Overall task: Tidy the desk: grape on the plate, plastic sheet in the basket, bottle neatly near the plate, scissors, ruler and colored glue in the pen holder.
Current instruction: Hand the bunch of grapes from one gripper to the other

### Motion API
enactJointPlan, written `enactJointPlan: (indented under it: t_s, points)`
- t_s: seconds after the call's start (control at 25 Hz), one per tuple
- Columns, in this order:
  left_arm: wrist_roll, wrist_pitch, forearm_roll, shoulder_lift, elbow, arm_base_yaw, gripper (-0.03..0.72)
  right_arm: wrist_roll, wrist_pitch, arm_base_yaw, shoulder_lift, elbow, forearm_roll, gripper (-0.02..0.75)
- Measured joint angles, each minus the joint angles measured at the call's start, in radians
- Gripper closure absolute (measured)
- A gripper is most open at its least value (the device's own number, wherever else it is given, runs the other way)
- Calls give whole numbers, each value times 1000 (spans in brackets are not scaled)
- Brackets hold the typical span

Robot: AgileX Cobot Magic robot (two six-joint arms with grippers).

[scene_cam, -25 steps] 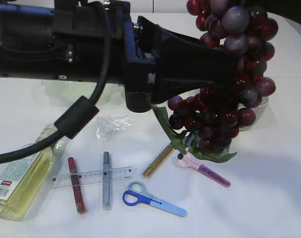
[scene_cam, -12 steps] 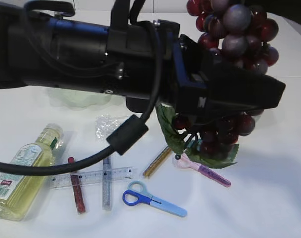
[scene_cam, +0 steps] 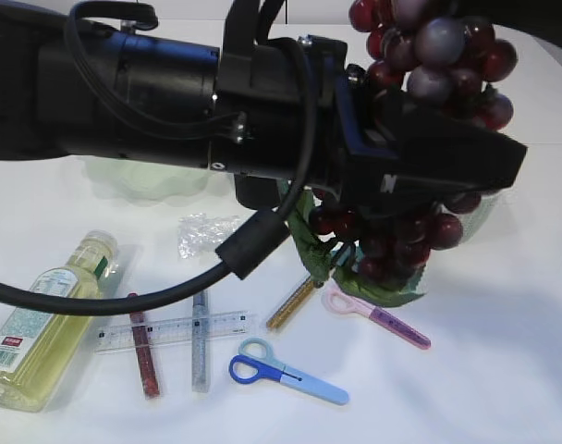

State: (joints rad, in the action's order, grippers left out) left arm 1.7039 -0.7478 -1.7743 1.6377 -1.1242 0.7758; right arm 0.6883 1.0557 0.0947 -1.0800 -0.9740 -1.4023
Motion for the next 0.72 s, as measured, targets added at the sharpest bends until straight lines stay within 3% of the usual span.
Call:
enactJointPlan:
  t_s: [0.16,0.24,0.6,0.72]
  points:
    - [0,-13,0,0,0,0,393,4,0,0,0,0,0,620]
    - [0,-18,0,0,0,0,440,5,0,0,0,0,0,620]
    - [0,-51,4,0,0,0,487,28,0,0,0,-1,-4,614]
    - [0,-53,15,-16,0,-11,491,28,-7,0,0,-2,-10,561]
